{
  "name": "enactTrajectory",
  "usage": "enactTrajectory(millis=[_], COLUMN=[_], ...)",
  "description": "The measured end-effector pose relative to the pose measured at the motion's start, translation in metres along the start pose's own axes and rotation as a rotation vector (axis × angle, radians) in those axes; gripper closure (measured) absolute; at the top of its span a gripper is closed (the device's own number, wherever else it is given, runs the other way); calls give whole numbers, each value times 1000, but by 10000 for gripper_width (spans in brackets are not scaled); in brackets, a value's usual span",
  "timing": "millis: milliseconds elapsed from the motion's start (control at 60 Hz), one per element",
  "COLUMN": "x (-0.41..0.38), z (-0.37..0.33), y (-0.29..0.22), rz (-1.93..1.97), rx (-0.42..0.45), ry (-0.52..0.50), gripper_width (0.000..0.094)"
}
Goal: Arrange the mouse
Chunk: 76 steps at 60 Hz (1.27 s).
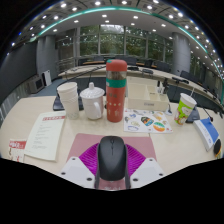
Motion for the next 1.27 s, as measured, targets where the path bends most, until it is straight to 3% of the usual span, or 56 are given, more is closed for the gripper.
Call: enactTrajectory(millis=[150, 217, 250, 317, 367, 633, 900, 1267], x=[0, 1, 1, 1, 3, -4, -18, -35], z=[28, 24, 18, -1, -21, -183, -313, -390], y=[38, 38, 38, 32, 23, 2, 48, 115], rz=[17, 24, 20, 4, -11, 2, 69, 82], rx=[-95, -93, -95, -85, -59, 33, 55, 69], ry=[31, 37, 40, 41, 55, 84, 96, 93], gripper_width=[506, 446, 350, 62, 95, 79, 78, 76])
Point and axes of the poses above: the point between the fingertips, and its own axes, seen from behind it with the camera up: x to the right, y down, z forward, the way the camera looks, the point moved 3 cm from there along -z, backward, against the way the camera looks, and after that the axes turned 8 degrees about -x, right-handed, at the moved point
